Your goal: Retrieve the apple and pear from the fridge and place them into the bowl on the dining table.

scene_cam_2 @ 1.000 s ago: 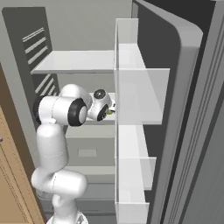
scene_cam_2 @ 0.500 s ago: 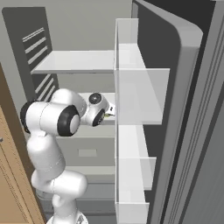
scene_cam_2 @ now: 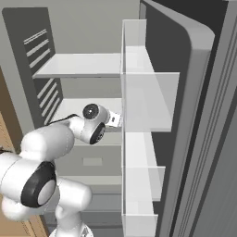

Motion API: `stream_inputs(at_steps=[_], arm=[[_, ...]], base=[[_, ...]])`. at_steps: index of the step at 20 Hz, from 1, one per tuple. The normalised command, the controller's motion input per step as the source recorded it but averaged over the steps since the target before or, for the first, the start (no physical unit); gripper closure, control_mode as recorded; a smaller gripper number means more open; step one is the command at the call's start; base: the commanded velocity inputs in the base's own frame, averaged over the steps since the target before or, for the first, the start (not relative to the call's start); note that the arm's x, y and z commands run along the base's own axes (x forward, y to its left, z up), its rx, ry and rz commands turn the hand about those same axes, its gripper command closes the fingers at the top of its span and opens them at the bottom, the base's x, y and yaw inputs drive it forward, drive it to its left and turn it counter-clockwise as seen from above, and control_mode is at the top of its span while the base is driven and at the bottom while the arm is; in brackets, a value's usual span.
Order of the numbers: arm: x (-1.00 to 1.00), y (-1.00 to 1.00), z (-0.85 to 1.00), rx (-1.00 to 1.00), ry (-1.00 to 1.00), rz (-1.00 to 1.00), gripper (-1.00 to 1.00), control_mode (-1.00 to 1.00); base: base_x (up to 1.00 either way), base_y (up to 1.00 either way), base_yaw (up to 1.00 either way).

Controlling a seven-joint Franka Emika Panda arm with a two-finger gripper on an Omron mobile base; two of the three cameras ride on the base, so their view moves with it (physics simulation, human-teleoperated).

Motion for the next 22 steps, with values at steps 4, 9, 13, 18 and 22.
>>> stream_inputs(at_steps=[4, 9, 13, 18, 22], arm=[[-0.85, 0.11, 1.0, -0.01, 0.0, 0.0, 1.0, -1.0], [-0.92, 0.24, 1.0, -0.01, 0.0, 0.0, 1.0, -1.0], [-1.0, 0.33, 0.89, -0.02, 0.02, 0.0, 1.0, -1.0], [-1.0, 0.16, 0.47, -0.01, 0.01, 0.0, 1.0, -1.0], [-1.0, 0.13, 0.53, 0.01, 0.0, 0.0, 1.0, -1.0]], base=[[0.0, 0.0, 0.0], [0.0, 0.0, 0.0], [0.0, 0.0, 0.0], [0.0, 0.0, 0.0], [0.0, 0.0, 0.0]])
